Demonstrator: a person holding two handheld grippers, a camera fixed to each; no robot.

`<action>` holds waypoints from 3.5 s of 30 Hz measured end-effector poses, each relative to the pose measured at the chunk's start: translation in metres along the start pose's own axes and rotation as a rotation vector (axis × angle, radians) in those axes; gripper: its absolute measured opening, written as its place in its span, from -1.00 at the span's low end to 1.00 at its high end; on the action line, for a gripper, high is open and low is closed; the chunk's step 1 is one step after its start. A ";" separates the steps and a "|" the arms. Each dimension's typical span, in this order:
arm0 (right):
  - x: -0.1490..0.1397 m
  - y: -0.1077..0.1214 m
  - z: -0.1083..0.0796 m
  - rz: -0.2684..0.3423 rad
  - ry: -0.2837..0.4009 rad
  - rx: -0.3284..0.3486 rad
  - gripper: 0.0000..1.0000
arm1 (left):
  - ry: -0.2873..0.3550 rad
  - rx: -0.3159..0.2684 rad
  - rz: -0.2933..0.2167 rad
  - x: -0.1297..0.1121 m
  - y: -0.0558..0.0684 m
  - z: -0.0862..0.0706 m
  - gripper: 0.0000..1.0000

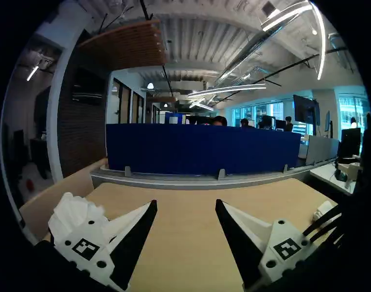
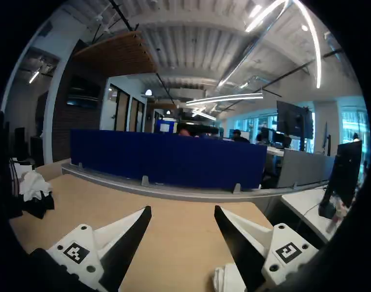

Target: Fold towel

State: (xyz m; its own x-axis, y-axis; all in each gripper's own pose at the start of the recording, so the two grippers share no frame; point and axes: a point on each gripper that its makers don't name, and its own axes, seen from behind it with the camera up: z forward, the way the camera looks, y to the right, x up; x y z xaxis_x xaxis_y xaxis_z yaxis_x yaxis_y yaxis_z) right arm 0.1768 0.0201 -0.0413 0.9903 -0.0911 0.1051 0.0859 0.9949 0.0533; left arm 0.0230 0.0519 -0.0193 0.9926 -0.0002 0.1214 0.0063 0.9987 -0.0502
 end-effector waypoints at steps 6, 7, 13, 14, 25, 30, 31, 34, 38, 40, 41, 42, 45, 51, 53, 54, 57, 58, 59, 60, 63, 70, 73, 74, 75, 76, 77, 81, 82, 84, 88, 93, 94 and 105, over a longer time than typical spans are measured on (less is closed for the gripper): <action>-0.001 -0.003 0.005 0.013 -0.002 -0.012 1.00 | 0.022 0.020 0.073 -0.009 -0.004 0.007 0.77; -0.001 -0.004 0.006 0.017 -0.001 -0.016 1.00 | 0.025 0.024 0.078 -0.011 -0.006 0.008 0.77; -0.005 -0.011 0.014 0.048 -0.002 -0.025 1.00 | 0.033 0.043 0.097 -0.034 -0.015 0.014 0.77; -0.006 -0.012 0.016 0.054 -0.003 -0.028 1.00 | 0.033 0.045 0.101 -0.038 -0.016 0.015 0.77; -0.012 -0.021 0.029 0.094 -0.002 -0.048 1.00 | 0.061 0.063 0.104 -0.073 -0.027 0.024 0.77; -0.010 -0.028 0.033 0.080 0.015 -0.038 1.00 | 0.081 0.064 0.092 -0.090 -0.032 0.027 0.78; -0.010 -0.030 0.034 0.075 0.020 -0.037 1.00 | 0.085 0.064 0.089 -0.093 -0.033 0.028 0.78; -0.010 -0.035 0.036 0.062 0.035 -0.032 1.00 | 0.097 0.063 0.079 -0.103 -0.033 0.030 0.77; -0.014 -0.042 0.038 0.056 0.051 -0.020 1.00 | 0.104 0.060 0.079 -0.119 -0.031 0.031 0.77; -0.016 -0.044 0.038 0.053 0.053 -0.015 1.00 | 0.107 0.060 0.080 -0.125 -0.031 0.032 0.77; -0.017 -0.044 0.039 0.050 0.053 -0.014 1.00 | 0.109 0.060 0.080 -0.127 -0.031 0.032 0.77; -0.018 -0.044 0.039 0.048 0.053 -0.013 1.00 | 0.111 0.061 0.080 -0.130 -0.031 0.032 0.77; -0.019 -0.044 0.041 0.042 0.059 -0.014 1.00 | 0.119 0.068 0.067 -0.136 -0.035 0.032 0.77; -0.023 -0.048 0.044 0.036 0.063 -0.004 1.00 | 0.123 0.079 0.039 -0.147 -0.042 0.033 0.77; -0.025 -0.049 0.045 0.033 0.061 -0.004 1.00 | 0.124 0.082 0.036 -0.150 -0.043 0.034 0.77; -0.025 -0.049 0.046 0.031 0.060 -0.003 1.00 | 0.125 0.083 0.035 -0.151 -0.044 0.034 0.77; -0.026 -0.050 0.047 0.028 0.060 0.000 1.00 | 0.126 0.086 0.034 -0.153 -0.044 0.034 0.78; -0.026 -0.051 0.048 0.028 0.060 0.001 1.00 | 0.126 0.085 0.035 -0.153 -0.044 0.034 0.77; -0.026 -0.051 0.048 0.028 0.060 0.001 1.00 | 0.125 0.084 0.036 -0.153 -0.044 0.034 0.77; -0.026 -0.052 0.049 0.027 0.060 0.001 1.00 | 0.125 0.084 0.036 -0.153 -0.045 0.035 0.77; -0.026 -0.054 0.051 0.027 0.061 0.003 1.00 | 0.127 0.081 0.030 -0.154 -0.046 0.036 0.77; -0.024 -0.054 0.052 0.027 0.067 0.002 1.00 | 0.126 0.078 0.027 -0.155 -0.045 0.036 0.77; -0.022 -0.054 0.051 0.035 0.074 0.001 1.00 | 0.125 0.077 0.026 -0.155 -0.046 0.037 0.78; -0.021 -0.053 0.051 0.038 0.077 0.000 1.00 | 0.125 0.077 0.026 -0.155 -0.046 0.037 0.78; -0.020 -0.053 0.050 0.040 0.080 -0.001 1.00 | 0.125 0.077 0.026 -0.155 -0.046 0.037 0.78; -0.019 -0.052 0.049 0.041 0.084 -0.001 1.00 | 0.125 0.077 0.025 -0.155 -0.046 0.036 0.78; -0.018 -0.051 0.048 0.043 0.089 -0.002 1.00 | 0.125 0.077 0.025 -0.155 -0.046 0.036 0.78; -0.014 -0.047 0.045 0.043 0.101 -0.003 1.00 | 0.125 0.077 0.025 -0.155 -0.046 0.036 0.78; -0.013 -0.046 0.044 0.041 0.103 -0.003 1.00 | 0.125 0.077 0.025 -0.154 -0.046 0.036 0.78; -0.011 -0.043 0.043 0.036 0.107 -0.004 1.00 | 0.124 0.077 0.026 -0.154 -0.046 0.036 0.78; -0.007 -0.037 0.041 0.039 0.120 -0.011 1.00 | 0.125 0.077 0.025 -0.154 -0.046 0.036 0.78; -0.002 -0.029 0.038 0.044 0.140 -0.021 1.00 | 0.125 0.077 0.026 -0.154 -0.046 0.036 0.78; -0.003 -0.027 0.037 0.044 0.141 -0.026 1.00 | 0.125 0.077 0.026 -0.154 -0.046 0.037 0.78; -0.036 -0.008 0.038 0.053 0.131 -0.056 1.00 | 0.125 0.077 0.026 -0.154 -0.046 0.037 0.78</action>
State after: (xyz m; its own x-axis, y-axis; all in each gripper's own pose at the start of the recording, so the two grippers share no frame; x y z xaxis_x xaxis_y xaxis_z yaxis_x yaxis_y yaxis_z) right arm 0.1364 0.0138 -0.0078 0.9991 -0.0355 -0.0242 0.0354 0.9994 -0.0047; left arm -0.1348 0.0073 0.0010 0.9997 0.0242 -0.0033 -0.0241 0.9994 0.0253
